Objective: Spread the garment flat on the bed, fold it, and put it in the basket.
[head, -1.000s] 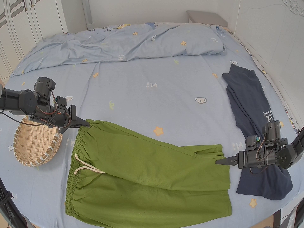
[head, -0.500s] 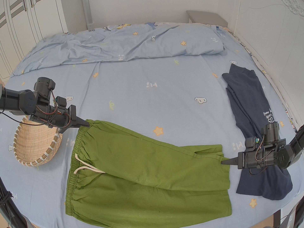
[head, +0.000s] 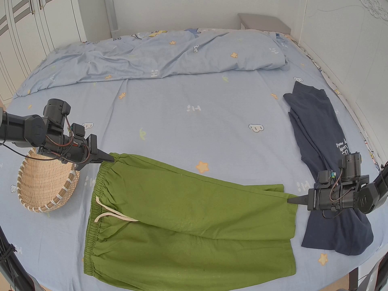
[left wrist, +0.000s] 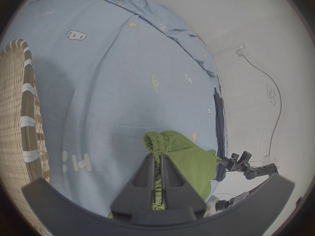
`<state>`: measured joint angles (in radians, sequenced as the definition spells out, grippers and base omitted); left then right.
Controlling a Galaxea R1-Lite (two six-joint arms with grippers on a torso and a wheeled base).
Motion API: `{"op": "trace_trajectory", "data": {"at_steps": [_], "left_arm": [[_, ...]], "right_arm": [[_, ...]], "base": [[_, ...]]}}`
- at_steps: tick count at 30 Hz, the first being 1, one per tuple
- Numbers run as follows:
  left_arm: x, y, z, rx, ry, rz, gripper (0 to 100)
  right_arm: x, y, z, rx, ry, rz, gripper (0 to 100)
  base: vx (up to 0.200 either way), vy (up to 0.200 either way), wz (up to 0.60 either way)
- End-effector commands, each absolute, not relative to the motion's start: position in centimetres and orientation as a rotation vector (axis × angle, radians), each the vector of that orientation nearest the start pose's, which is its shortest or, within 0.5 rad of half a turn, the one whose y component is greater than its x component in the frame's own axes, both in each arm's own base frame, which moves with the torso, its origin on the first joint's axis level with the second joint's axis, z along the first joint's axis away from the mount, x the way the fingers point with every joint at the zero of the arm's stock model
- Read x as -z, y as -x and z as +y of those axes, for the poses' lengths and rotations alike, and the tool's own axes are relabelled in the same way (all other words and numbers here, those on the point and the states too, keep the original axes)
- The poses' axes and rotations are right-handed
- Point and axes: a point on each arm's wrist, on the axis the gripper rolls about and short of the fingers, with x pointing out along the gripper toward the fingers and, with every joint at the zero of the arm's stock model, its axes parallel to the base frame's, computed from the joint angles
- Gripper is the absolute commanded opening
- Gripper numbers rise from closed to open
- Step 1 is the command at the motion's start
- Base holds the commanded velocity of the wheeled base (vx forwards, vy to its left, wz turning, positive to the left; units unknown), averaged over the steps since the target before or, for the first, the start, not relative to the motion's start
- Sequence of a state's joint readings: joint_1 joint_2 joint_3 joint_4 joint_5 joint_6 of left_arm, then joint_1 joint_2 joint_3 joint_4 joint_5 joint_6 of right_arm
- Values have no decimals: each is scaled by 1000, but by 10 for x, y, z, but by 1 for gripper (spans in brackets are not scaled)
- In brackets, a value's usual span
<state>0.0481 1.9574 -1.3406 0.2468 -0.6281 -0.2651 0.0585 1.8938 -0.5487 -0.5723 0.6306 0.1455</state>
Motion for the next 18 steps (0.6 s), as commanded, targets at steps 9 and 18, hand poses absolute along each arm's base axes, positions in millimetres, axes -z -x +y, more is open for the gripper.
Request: {"op": "trace_trajectory", "data": {"at_steps": [9, 18], "left_arm": [[-174, -357, 7, 431, 529, 875, 0], [-182, -353, 6, 432, 512, 849, 0]], "right_arm": [[-121, -253, 33, -604, -288, 640, 0], [-154, -269, 35, -601, -266, 574, 0]], "base": [[0, 0, 0], [0, 0, 0]]}}
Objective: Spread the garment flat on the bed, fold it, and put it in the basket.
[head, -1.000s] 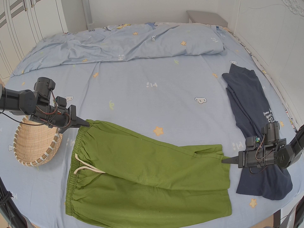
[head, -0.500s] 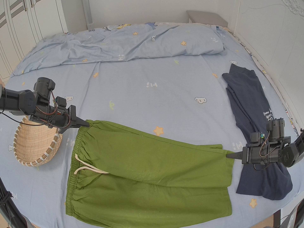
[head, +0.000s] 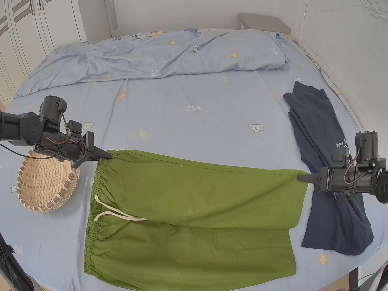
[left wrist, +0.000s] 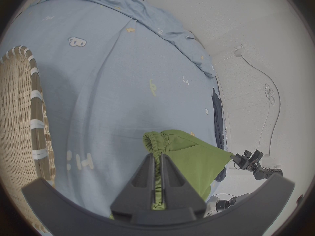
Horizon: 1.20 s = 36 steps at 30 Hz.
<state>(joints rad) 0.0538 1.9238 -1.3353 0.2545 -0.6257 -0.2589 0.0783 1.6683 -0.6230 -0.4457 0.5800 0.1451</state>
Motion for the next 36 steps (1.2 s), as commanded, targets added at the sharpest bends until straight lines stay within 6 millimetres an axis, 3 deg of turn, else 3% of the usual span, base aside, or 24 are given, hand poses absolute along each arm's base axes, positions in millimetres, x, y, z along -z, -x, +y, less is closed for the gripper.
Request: {"op": "trace_trajectory", "data": {"at_steps": [1, 7, 9, 10, 14, 19, 25, 31, 36], "left_arm": [[-183, -353, 7, 430, 509, 845, 0], [-189, -356, 13, 417, 504, 789, 0], [-190, -357, 18, 411, 502, 765, 0], [-190, -357, 18, 412, 500, 763, 0], [-187, -361, 20, 410, 483, 727, 0], [-188, -364, 27, 399, 476, 680, 0], [-183, -372, 31, 399, 464, 641, 0], [-174, -381, 38, 389, 462, 615, 0], [-170, -388, 40, 389, 459, 590, 0]], "right_arm": [[-161, -273, 36, -600, -264, 571, 0], [-200, -296, 42, -587, -237, 502, 0], [-205, -309, 48, -590, -226, 490, 0], [-205, -310, 49, -590, -225, 488, 0], [-204, -350, 62, -586, -212, 486, 0], [-214, -371, 75, -572, -190, 457, 0], [-214, -409, 81, -561, -181, 416, 0], [-227, -426, 85, -565, -173, 404, 0], [-218, -437, 87, -563, -174, 408, 0]], "base": [[0, 0, 0], [0, 0, 0], [0, 0, 0], [0, 0, 0], [0, 0, 0], [0, 0, 0], [0, 0, 0], [0, 0, 0], [0, 0, 0]]}}
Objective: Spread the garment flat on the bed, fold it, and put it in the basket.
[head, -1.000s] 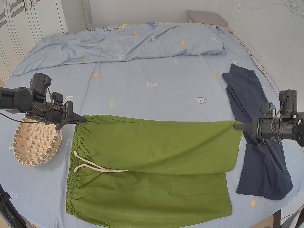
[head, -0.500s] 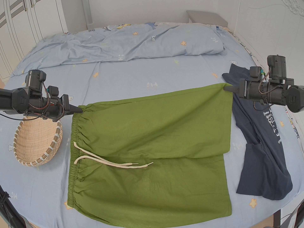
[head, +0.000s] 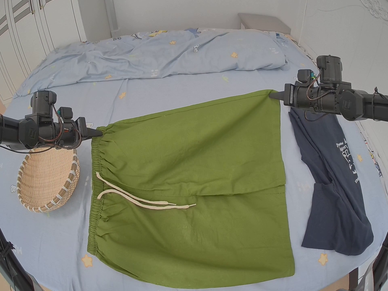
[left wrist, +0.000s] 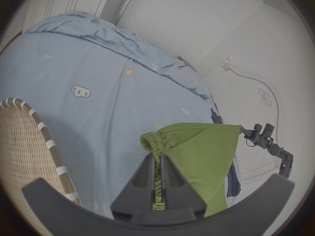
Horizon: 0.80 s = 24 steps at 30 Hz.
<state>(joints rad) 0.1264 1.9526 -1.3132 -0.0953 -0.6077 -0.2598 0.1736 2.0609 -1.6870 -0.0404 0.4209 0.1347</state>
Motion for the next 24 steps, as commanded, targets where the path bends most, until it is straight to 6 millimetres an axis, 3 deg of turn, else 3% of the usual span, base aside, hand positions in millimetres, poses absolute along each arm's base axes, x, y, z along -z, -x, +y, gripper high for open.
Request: {"op": "trace_trajectory", "data": {"at_steps": [1, 5, 15, 21, 22, 24], "left_arm": [[-169, -388, 40, 387, 460, 591, 0], [-168, -390, 45, 377, 461, 582, 0], [-156, -400, 46, 381, 455, 564, 0], [-158, -402, 45, 386, 451, 555, 0], [-157, -404, 45, 387, 451, 556, 100], [-153, -408, 44, 389, 452, 563, 100]], "right_arm": [[-216, -439, 87, -561, -174, 411, 0], [-207, -446, 88, -538, -170, 414, 0], [-206, -447, 87, -535, -170, 414, 0], [-193, -453, 89, -534, -172, 444, 0], [-192, -453, 90, -535, -172, 447, 100], [-191, -455, 91, -536, -172, 448, 100]], "base": [[0, 0, 0], [0, 0, 0], [0, 0, 0], [0, 0, 0], [0, 0, 0], [0, 0, 0]]}}
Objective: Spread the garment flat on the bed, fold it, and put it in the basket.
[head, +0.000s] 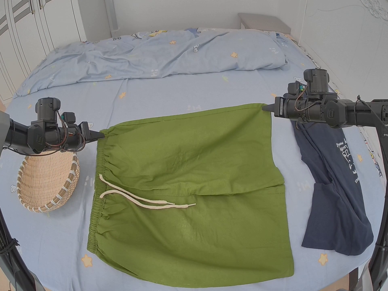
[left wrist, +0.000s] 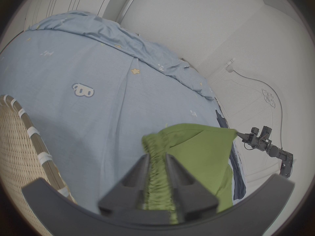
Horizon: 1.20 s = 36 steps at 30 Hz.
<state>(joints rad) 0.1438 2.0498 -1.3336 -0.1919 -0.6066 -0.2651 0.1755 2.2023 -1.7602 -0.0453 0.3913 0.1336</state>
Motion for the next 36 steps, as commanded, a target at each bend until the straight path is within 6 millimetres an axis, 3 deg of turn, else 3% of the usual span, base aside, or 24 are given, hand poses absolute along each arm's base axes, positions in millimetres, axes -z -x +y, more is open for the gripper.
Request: {"op": "trace_trajectory", "data": {"at_steps": [1, 7, 12, 13, 14, 16, 18, 22, 24, 26, 27, 28, 29, 30, 31, 32, 33, 36], "left_arm": [[-152, -410, 45, 387, 453, 562, 100], [-151, -411, 44, 389, 457, 563, 100], [-158, -406, 41, 391, 473, 561, 100], [-167, -401, 40, 392, 474, 543, 100], [-178, -391, 37, 396, 480, 532, 100], [-183, -384, 36, 396, 482, 527, 100], [-202, -355, 32, 392, 516, 513, 100], [-211, -302, 23, 385, 600, 540, 100], [-209, -290, 22, 383, 608, 550, 100], [-186, -251, 18, 366, 635, 629, 100], [-186, -251, 18, 366, 635, 629, 100], [-163, -229, 16, 344, 662, 705, 100], [-163, -229, 16, 344, 662, 705, 100], [-139, -209, 13, 325, 686, 788, 100], [-138, -207, 13, 324, 687, 792, 100], [-119, -193, 11, 312, 706, 861, 100], [-119, -193, 11, 312, 706, 861, 100], [-91, -174, 9, 314, 720, 930, 100]], "right_arm": [[-186, -457, 94, -539, -172, 460, 100], [-178, -460, 96, -541, -173, 476, 100], [-183, -458, 89, -526, -183, 470, 100], [-190, -453, 85, -519, -185, 465, 100], [-210, -438, 76, -508, -190, 450, 100], [-218, -427, 74, -507, -191, 458, 100], [-232, -390, 69, -503, -199, 496, 100], [-221, -324, 62, -495, -235, 597, 100], [-215, -313, 60, -491, -242, 622, 100], [-190, -278, 55, -466, -273, 726, 100], [-190, -278, 55, -466, -273, 726, 100], [-176, -257, 53, -458, -292, 787, 100], [-176, -257, 53, -458, -292, 787, 100], [-162, -240, 52, -459, -295, 839, 100], [-161, -239, 52, -458, -296, 842, 100], [-150, -232, 52, -458, -296, 858, 100], [-150, -232, 52, -458, -296, 858, 100], [-134, -222, 50, -459, -296, 842, 100]], "base": [[0, 0, 0], [0, 0, 0], [0, 0, 0], [0, 0, 0], [0, 0, 0], [0, 0, 0], [0, 0, 0], [0, 0, 0], [0, 0, 0], [0, 0, 0], [0, 0, 0], [0, 0, 0], [0, 0, 0], [0, 0, 0], [0, 0, 0], [0, 0, 0], [0, 0, 0], [0, 0, 0]]}}
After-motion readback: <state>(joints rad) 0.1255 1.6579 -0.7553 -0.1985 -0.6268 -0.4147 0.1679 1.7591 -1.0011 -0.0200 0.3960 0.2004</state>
